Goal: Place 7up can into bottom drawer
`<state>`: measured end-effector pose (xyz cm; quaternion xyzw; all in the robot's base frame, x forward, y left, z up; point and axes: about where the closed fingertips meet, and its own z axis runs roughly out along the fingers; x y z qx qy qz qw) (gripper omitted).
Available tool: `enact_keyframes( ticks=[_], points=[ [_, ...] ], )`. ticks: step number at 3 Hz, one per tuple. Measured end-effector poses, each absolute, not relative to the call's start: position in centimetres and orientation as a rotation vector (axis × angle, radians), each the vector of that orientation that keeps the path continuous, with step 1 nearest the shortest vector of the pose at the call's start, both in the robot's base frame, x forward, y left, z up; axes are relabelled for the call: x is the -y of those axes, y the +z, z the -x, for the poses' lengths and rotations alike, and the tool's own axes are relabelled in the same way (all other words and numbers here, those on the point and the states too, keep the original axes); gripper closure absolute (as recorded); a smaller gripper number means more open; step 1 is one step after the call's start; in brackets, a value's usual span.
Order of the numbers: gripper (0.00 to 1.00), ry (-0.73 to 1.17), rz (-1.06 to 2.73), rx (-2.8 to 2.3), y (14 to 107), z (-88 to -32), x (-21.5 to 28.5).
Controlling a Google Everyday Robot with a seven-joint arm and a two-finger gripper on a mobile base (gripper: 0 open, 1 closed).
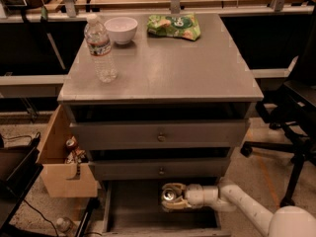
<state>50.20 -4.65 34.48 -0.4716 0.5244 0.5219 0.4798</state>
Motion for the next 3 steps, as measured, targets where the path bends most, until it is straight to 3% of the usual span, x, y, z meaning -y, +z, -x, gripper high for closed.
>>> enact_keyframes(
  ticks=[3],
  points=[
    [1.0, 1.136, 1.137, -1.359, 27.0, -49.7, 5.2]
  ],
)
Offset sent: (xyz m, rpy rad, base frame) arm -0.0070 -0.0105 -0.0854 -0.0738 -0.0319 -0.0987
